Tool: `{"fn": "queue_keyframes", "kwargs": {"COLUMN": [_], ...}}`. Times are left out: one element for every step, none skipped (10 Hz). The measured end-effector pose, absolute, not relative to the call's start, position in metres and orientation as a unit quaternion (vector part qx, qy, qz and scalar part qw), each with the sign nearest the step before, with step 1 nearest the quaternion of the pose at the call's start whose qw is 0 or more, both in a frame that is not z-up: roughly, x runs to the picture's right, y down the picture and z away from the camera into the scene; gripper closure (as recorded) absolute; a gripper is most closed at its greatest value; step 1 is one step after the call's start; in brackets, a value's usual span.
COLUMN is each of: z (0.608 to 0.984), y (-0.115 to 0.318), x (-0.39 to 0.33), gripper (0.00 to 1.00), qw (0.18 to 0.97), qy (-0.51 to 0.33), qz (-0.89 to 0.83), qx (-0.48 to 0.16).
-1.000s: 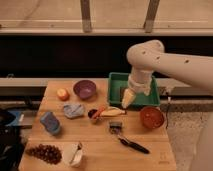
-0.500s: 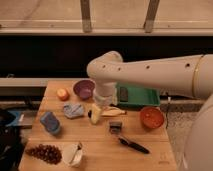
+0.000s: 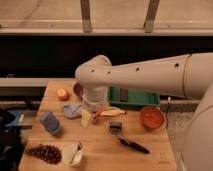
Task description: Place grapes in table surface
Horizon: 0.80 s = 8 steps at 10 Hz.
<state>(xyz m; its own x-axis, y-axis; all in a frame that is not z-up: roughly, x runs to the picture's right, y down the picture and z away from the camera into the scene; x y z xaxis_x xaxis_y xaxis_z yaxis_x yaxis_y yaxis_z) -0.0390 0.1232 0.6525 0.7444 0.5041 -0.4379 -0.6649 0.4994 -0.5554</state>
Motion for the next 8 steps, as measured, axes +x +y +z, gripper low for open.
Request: {"fn": "queue_keyframes", "kwargs": {"z": [0.652, 0.652, 0.653, 0.653, 0.653, 0.652, 0.652, 0.653], "y": [0.123, 0.123, 0.123, 0.123, 0.123, 0.121, 0.114, 0.102], "x": [-0.039, -0.039, -0.039, -0.039, -0.039, -0.039, -0.040, -0.053], "gripper": [0.20, 0.20, 0.20, 0.20, 0.20, 0.20, 0.20, 0.20], "qw": [0.859, 0.859, 0.859, 0.859, 0.859, 0.860, 0.864, 0.871], "qy": [0.110, 0.110, 0.109, 0.110, 0.110, 0.109, 0.104, 0.095], "qz": [0.340, 0.341, 0.340, 0.341, 0.341, 0.341, 0.339, 0.330], "qx": [-0.367, -0.367, -0.367, -0.367, -0.367, -0.363, -0.357, -0.350]}}
